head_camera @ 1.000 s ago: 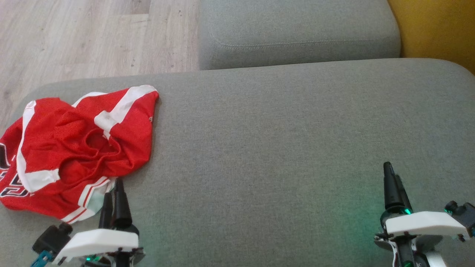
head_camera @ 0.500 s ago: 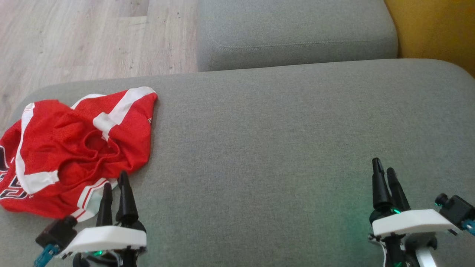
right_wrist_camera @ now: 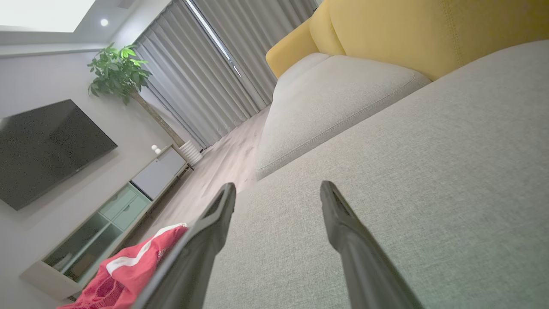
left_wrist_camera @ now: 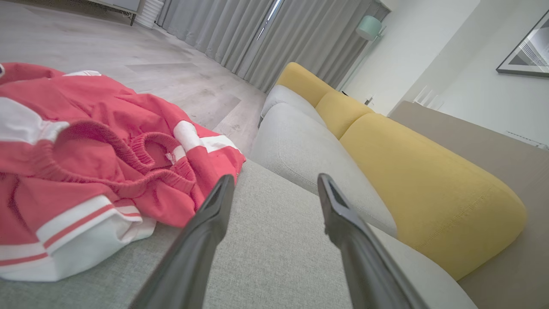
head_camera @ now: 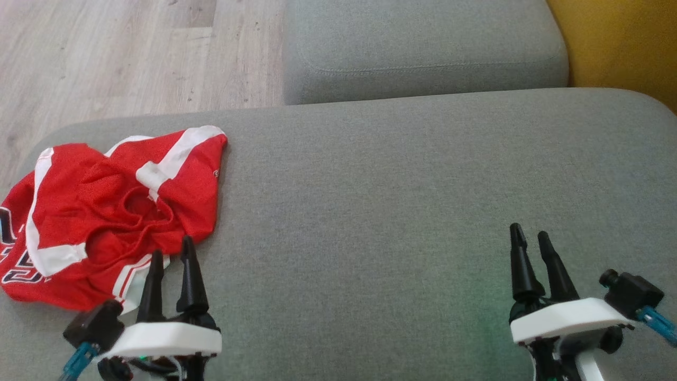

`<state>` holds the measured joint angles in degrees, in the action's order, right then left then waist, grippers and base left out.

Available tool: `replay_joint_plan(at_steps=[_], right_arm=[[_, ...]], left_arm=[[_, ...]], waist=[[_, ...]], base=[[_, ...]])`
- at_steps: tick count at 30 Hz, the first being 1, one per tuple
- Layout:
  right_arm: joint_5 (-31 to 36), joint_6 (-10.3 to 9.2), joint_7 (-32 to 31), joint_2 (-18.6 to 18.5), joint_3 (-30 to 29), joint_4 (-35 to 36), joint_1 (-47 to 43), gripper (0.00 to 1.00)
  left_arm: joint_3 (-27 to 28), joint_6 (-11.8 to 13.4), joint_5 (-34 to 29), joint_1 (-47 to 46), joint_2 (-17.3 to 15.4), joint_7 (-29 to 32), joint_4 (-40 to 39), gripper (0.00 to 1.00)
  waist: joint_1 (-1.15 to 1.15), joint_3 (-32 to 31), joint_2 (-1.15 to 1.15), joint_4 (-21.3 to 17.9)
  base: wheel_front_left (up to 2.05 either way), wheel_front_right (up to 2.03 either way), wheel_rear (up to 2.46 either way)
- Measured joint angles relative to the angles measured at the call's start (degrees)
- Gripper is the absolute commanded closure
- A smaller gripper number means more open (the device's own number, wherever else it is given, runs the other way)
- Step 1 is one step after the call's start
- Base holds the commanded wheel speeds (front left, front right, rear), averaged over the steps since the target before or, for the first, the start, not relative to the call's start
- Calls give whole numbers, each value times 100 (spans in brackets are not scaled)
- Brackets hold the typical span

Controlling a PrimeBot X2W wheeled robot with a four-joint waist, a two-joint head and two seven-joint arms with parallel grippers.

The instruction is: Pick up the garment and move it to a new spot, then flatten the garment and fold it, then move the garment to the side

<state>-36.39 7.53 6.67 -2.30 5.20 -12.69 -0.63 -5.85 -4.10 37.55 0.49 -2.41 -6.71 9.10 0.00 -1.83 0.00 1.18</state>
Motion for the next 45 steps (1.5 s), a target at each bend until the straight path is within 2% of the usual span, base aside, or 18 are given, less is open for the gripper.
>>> replay_joint_plan(at_steps=[45], right_arm=[[3043, 0, 716, -8, 194, 44, -9, 0]], left_arm=[[-515, 270, -3132, 139, -14, -737, -226, 0]], waist=[[0, -146, 0, 88]], base=[[0, 0, 0]])
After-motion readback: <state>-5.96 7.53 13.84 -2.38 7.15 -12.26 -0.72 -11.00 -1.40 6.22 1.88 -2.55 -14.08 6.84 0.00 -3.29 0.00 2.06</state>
